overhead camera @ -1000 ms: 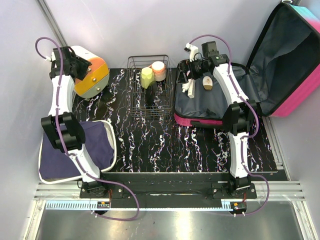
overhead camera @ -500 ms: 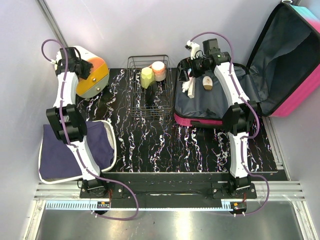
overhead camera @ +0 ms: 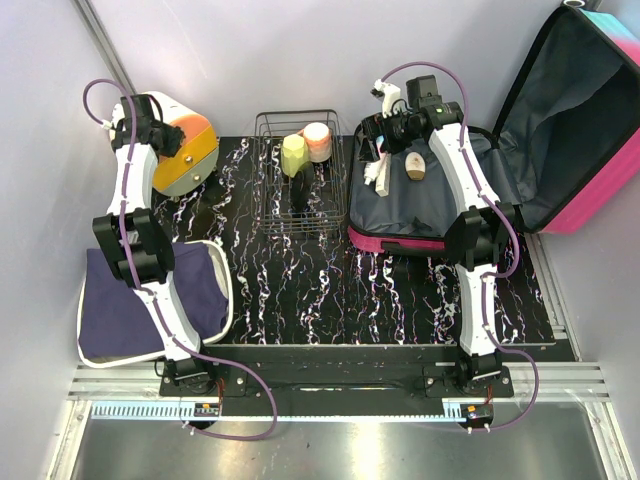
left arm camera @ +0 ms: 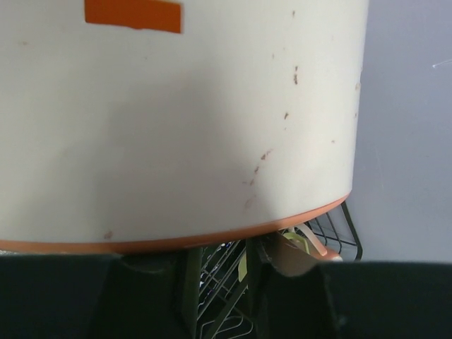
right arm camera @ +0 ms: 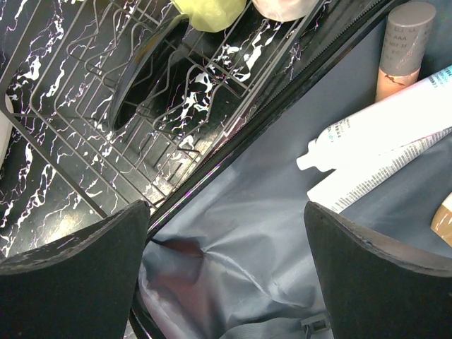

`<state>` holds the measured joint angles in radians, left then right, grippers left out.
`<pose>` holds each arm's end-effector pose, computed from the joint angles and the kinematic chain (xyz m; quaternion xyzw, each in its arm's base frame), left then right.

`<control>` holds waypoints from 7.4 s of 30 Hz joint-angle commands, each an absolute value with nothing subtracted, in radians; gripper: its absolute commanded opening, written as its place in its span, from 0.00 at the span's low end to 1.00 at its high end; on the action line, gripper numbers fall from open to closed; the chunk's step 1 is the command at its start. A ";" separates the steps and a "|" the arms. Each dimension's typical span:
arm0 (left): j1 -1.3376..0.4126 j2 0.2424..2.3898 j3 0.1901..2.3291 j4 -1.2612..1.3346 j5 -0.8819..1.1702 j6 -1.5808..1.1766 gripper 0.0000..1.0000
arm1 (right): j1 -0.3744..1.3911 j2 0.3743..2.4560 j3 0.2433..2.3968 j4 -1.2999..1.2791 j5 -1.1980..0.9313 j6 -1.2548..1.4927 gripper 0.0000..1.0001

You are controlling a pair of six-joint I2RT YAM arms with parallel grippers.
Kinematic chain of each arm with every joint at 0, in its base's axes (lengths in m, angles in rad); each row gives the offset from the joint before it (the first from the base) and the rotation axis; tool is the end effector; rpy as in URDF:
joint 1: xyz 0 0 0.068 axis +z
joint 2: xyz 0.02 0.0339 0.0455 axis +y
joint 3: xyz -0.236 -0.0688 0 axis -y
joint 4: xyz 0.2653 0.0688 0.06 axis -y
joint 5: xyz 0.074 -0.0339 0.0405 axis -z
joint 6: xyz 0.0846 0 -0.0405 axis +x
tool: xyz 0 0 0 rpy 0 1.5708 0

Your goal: Open, take out, and arrange the luggage

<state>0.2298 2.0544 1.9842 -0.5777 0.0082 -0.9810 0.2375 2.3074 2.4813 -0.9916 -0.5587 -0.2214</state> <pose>0.5114 0.1189 0.2680 -0.5081 0.7373 -0.1667 0.4129 0.5037 0.1681 0.2870 -0.3020 0.8474 0.2592 0.3514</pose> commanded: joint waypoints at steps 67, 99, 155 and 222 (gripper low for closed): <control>-0.031 1.410 1.470 -0.104 0.110 -0.146 0.99 | 0.117 2.568 2.583 -0.545 -0.360 0.356 0.89; -0.031 1.708 1.874 -0.388 0.662 0.003 0.99 | 0.130 2.366 2.427 -0.163 -0.699 0.549 0.00; -0.224 1.763 1.807 0.167 0.779 -0.595 0.35 | 0.374 2.318 2.430 0.588 -1.046 0.959 0.00; 0.087 2.059 2.186 -0.617 0.207 0.431 0.17 | 0.288 2.296 2.436 0.242 -0.960 0.729 1.00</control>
<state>0.0799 2.0575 2.1601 -0.6994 0.2569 0.4000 0.2825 2.3363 2.3672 0.2363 -0.9768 0.7441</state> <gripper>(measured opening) 0.485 0.994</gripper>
